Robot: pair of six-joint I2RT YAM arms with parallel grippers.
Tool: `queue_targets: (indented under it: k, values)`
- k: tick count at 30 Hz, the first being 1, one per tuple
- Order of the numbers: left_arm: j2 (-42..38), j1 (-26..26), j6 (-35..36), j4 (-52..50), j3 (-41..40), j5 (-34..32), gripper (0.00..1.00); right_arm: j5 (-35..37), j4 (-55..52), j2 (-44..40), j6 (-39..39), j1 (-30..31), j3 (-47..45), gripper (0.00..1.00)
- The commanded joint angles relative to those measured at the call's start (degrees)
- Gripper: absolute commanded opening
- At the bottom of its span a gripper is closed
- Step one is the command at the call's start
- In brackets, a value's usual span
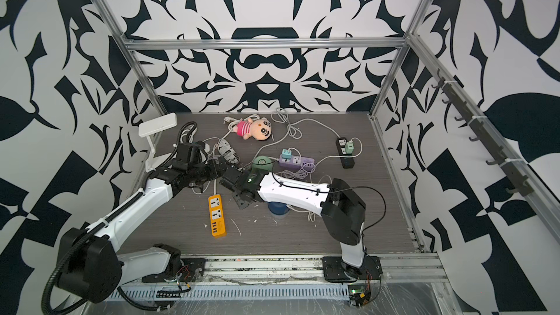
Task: Charge the cordless meat grinders
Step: Move the cordless meat grinder to the center of the board.
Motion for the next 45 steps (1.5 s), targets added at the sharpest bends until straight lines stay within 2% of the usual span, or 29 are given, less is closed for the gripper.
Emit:
queue_targets:
  k: [1,13,26,36,45]
  values:
    - [2.73,0.24,-0.83,3.26,-1.38,4.02,1.0,1.64,0.12,-0.88,1.89,0.77,-0.88,0.43]
    - [10.5,-0.08,-1.6,10.15,-0.49,9.0,0.97,4.76,2.01,-4.5,5.91,0.89,-10.61,0.46]
    - [15.54,-6.55,-2.12,12.91,-0.11,9.23,0.94,8.93,2.37,-10.58,8.28,-0.13,-18.13,0.48]
    - [14.95,-8.61,-4.05,14.56,-2.56,8.99,0.93,7.45,4.48,-9.84,8.83,-1.69,-20.84,0.48]
    - [12.77,-10.12,-6.28,16.72,-5.73,8.7,0.93,7.28,4.42,-12.87,10.13,-2.95,-23.08,0.51]
